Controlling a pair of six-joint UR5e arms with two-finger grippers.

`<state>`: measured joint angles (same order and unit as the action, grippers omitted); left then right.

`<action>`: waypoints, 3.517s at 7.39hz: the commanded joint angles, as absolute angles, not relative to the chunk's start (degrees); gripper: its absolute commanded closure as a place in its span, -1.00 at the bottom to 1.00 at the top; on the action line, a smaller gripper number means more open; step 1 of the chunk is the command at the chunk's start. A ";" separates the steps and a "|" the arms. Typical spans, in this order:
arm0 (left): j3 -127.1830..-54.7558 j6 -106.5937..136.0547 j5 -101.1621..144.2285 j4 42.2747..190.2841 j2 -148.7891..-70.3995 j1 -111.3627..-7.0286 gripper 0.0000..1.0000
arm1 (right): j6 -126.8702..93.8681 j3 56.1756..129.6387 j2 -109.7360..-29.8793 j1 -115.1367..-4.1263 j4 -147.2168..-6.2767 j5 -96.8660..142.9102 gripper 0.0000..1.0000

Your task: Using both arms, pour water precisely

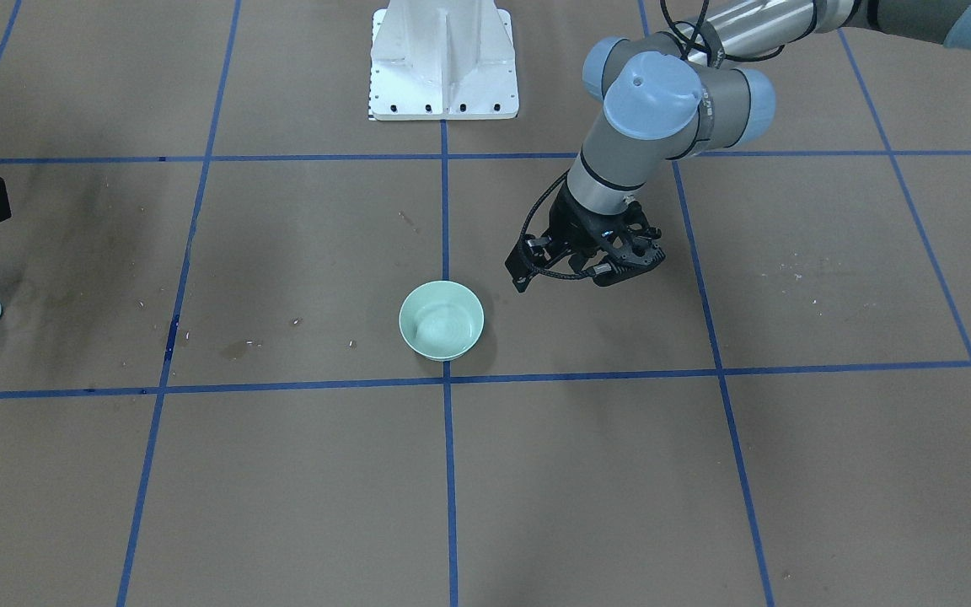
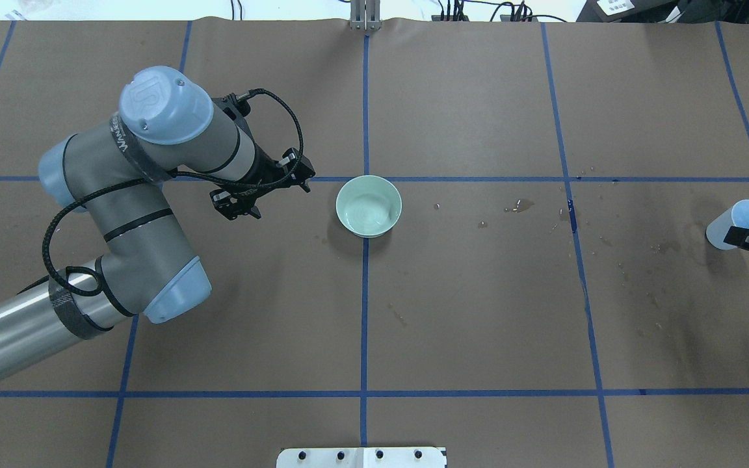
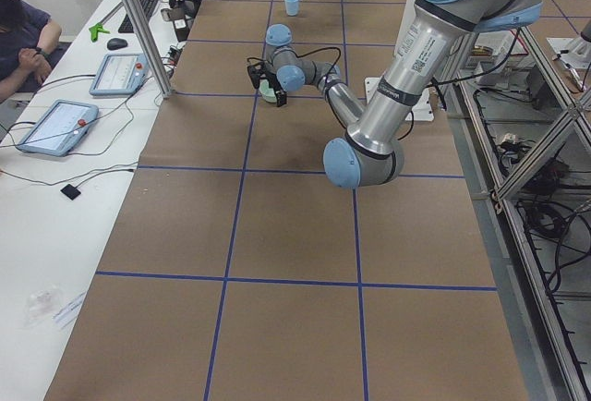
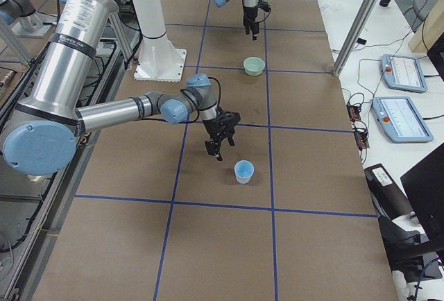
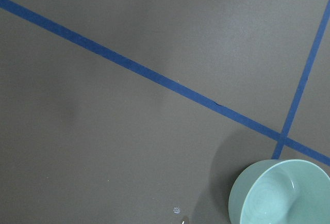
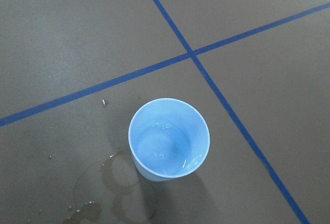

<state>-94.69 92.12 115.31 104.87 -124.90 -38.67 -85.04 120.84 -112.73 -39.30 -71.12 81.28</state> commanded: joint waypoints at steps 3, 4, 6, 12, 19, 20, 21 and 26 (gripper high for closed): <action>-94.83 92.20 115.31 104.85 -124.37 -38.58 -1.00 | -93.39 118.04 -113.20 -31.14 -73.54 66.21 -0.95; -95.10 92.20 115.31 104.85 -123.67 -38.67 -1.00 | -97.08 118.04 -111.98 -27.98 -77.83 64.01 -0.95; -95.97 92.20 115.31 104.85 -122.70 -38.58 -1.00 | -101.58 117.95 -109.17 -25.06 -82.94 61.54 -0.94; -96.33 92.20 115.22 104.85 -121.91 -38.58 -1.00 | -106.77 107.24 -103.20 -23.64 -84.99 48.52 -0.93; -95.98 92.11 115.22 104.85 -121.99 -38.58 -1.00 | -111.26 102.66 -101.07 -23.64 -85.08 47.11 -0.93; -96.06 92.11 115.31 104.85 -121.99 -38.58 -1.00 | -112.84 101.53 -100.99 -23.47 -85.08 47.11 -0.93; -96.15 92.20 115.31 104.85 -121.99 -38.58 -1.00 | -113.63 100.64 -100.99 -23.47 -85.08 47.11 -0.93; -96.24 92.11 115.31 104.85 -121.90 -38.58 -1.00 | -113.99 99.15 -100.46 -23.47 -84.99 46.93 -0.90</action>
<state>-96.22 92.14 115.30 104.85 -121.92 -38.59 -113.98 99.79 -100.65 -23.50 -85.06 46.97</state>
